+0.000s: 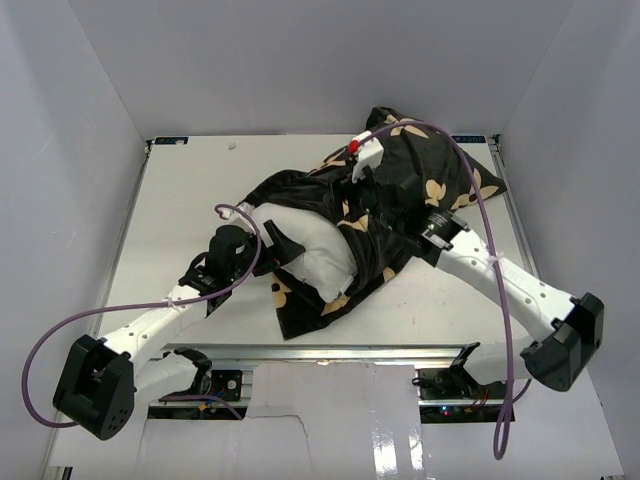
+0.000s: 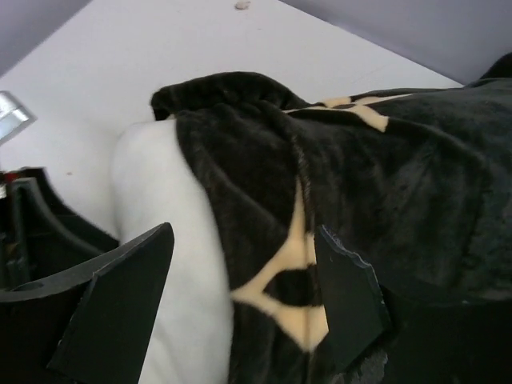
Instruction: Remove the pillowcase from the pillow
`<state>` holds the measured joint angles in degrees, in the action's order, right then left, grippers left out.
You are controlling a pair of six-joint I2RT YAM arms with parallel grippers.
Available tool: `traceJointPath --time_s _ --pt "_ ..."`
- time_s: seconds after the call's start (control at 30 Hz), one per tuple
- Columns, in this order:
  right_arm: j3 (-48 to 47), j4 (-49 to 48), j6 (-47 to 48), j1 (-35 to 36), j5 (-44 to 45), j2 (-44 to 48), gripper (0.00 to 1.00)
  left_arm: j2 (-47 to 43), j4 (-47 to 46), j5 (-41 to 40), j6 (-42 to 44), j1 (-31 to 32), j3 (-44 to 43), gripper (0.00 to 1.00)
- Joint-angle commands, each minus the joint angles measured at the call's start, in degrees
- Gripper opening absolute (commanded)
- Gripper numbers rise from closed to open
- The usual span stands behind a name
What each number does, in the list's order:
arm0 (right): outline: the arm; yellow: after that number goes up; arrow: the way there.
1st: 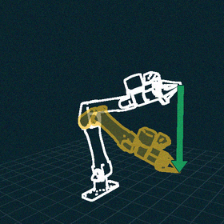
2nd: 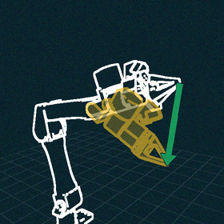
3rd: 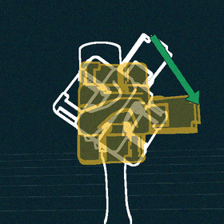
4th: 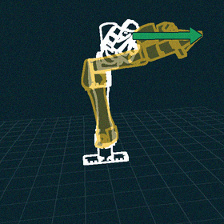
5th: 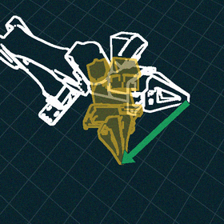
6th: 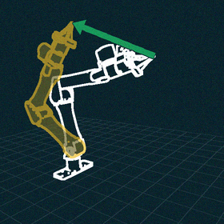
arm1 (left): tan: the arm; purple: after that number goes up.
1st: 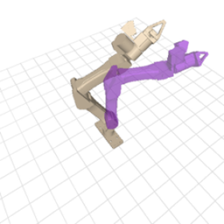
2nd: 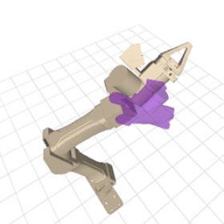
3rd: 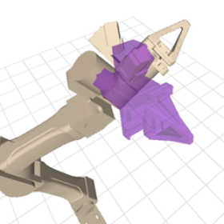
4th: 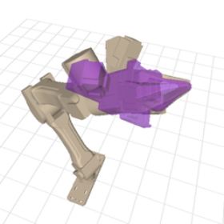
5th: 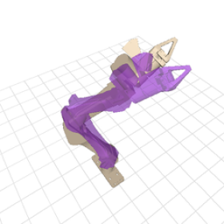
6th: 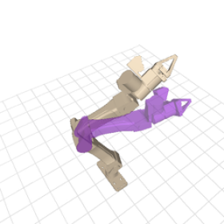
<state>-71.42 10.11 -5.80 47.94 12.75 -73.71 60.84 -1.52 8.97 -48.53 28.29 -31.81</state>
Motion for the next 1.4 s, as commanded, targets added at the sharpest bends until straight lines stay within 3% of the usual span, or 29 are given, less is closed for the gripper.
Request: traceJointPath --time_s 0.0,0.03,0.07,0.13,0.17,0.2,0.23,0.33,0.47,0.63,0.73,0.8,0.83,1.17,1.37 --pt "-3.8 2.3 5.9 -2.7 -5.1 -5.9 0.77 1.0 -2.2 -2.5 -0.3 0.4 -0.3 0.98" --pt "-6.1 2.5 7.8 -3.1 -5.6 -8.9 0.77 2.4 -3.0 -3.0 -0.3 0.5 -0.1 0.96" --pt "-7.6 2.6 8.4 -3.2 -5.7 -10.6 0.77 3.3 -4.9 -3.3 -0.3 0.5 0.1 0.87" --pt "-13.1 4.4 9.8 -3.4 -6.2 -16.2 0.77 5.8 -5.8 -3.7 0.1 0.5 -0.4 0.55" --pt "-15.3 5.0 10.0 -3.5 -6.4 -18.3 0.77 6.4 -5.8 -3.6 0.6 0.6 -0.7 0.27" --pt "-17.5 5.6 10.8 -3.5 -6.9 -20.4 0.77 6.8 -5.7 -3.3 1.2 0.6 -1.2 0.07" --pt "-22.6 7.1 11.2 -3.6 -7.6 -24.9 0.76 6.6 -5.2 -3.5 1.2 0.6 -1.2 0.00" --pt "-36.7 13.8 13.1 -3.6 -10.6 -35.7 0.74 4.6 -4.5 -4.5 2.1 0.6 0.0 0.00" --pt "-48.7 20.0 14.3 -3.5 -11.9 -46.6 0.73 -0.4 -0.3 -7.6 3.8 0.7 -0.4 0.00" --pt "-46.1 16.7 14.2 -3.6 -15.1 -49.2 0.71 -3.3 3.7 -10.6 5.5 0.7 -1.8 0.00" --pt "-46.6 16.5 13.6 -4.6 -15.8 -50.7 0.57 -3.6 4.9 -10.2 6.0 0.7 -2.7 0.00" --pt "-47.7 16.5 12.3 -6.4 -16.3 -51.9 0.32 -4.2 5.6 -10.0 6.3 0.7 -3.3 0.00" --pt "-47.9 16.5 11.8 -7.2 -16.3 -52.1 0.08 -5.3 6.7 -10.1 6.4 0.8 -3.7 0.00" --pt "-53.1 14.8 9.2 -17.7 -7.0 -54.2 0.08 -17.4 20.0 -17.2 6.8 0.8 -8.5 0.00" --pt "-49.8 13.4 4.0 -23.1 -0.7 -52.3 0.08 -25.7 28.5 -22.7 5.9 0.8 -11.3 0.00"
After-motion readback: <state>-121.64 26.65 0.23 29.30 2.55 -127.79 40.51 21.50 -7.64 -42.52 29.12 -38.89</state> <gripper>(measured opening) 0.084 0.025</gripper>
